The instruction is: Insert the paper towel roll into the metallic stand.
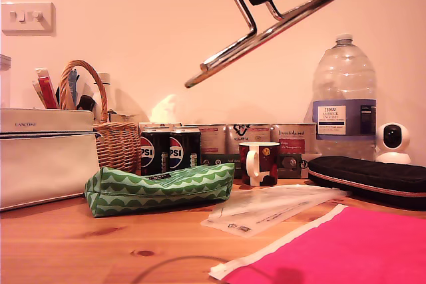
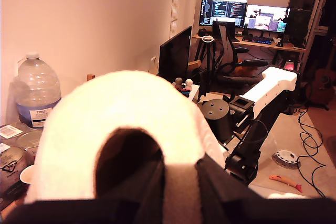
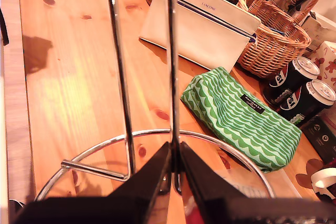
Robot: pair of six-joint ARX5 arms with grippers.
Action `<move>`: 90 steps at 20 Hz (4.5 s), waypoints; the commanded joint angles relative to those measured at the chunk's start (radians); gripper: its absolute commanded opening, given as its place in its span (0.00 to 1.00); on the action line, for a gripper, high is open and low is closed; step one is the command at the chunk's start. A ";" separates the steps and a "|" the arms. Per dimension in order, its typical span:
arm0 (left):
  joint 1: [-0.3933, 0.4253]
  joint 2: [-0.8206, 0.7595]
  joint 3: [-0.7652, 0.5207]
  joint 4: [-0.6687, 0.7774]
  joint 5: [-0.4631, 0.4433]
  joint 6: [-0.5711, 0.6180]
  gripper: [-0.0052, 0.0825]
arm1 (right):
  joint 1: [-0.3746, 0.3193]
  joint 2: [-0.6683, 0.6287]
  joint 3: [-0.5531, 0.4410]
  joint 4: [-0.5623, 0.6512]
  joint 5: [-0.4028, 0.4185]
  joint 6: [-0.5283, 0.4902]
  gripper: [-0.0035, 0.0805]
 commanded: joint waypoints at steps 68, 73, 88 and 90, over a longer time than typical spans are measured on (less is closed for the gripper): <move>0.558 0.304 -0.638 0.021 0.085 -0.278 0.03 | -0.012 0.256 0.013 0.040 0.011 0.085 0.03; 0.718 0.365 -0.638 0.081 0.175 -0.130 0.03 | -0.012 0.256 0.013 0.015 0.010 0.117 0.03; 1.227 0.454 -0.638 0.369 0.697 0.509 0.03 | -0.020 0.169 0.012 0.047 0.015 0.179 0.03; 1.282 0.476 -0.638 0.419 0.756 0.571 0.03 | -0.024 0.169 0.005 0.101 0.015 0.186 0.03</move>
